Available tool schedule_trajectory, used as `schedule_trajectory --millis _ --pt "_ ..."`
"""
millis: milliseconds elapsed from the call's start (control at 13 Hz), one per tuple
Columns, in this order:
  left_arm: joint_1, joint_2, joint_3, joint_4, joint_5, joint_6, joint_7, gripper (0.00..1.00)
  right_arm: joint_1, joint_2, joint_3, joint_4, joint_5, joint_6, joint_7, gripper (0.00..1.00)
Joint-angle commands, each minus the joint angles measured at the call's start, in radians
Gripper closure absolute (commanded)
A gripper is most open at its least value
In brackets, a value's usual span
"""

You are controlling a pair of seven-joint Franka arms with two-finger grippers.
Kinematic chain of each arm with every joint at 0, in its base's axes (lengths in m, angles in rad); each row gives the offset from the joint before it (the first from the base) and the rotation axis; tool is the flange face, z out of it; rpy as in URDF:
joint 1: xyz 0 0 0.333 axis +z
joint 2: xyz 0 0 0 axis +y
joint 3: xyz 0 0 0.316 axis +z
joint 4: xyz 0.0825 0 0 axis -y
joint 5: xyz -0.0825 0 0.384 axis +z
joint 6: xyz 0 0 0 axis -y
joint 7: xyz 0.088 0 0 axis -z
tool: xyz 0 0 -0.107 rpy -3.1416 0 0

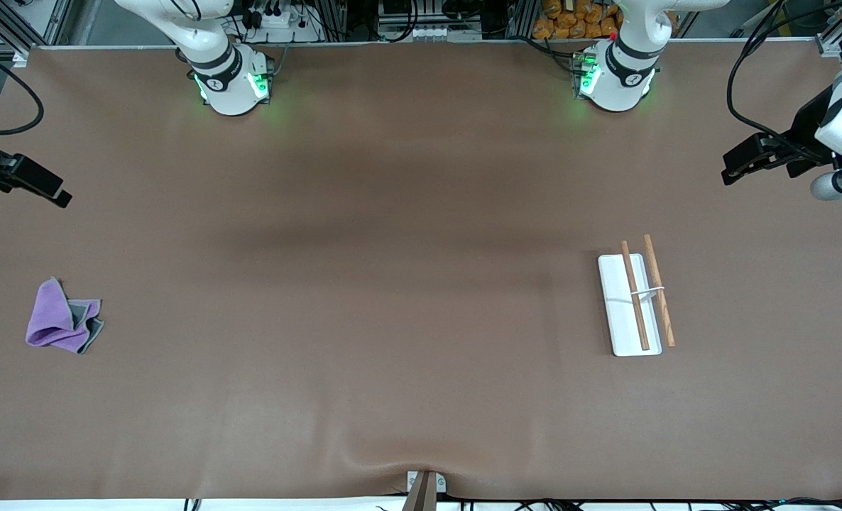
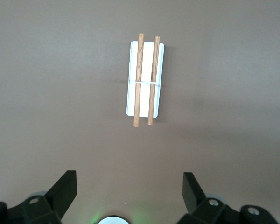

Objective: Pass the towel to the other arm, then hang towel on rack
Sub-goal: 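Move the right gripper down toward the purple towel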

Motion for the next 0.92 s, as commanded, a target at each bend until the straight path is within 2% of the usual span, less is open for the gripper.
schedule_trajectory --millis 0,846 --pt "-0.011 0.003 0.013 0.017 -0.003 -0.012 0.014 0.0 -0.006 0.015 0.003 0.028 -0.008 -0.012 -0.002 0.0" --pt "0.014 0.003 0.015 0.006 0.004 -0.012 0.019 0.0 -0.005 0.043 0.003 0.028 -0.009 -0.014 -0.002 0.0"
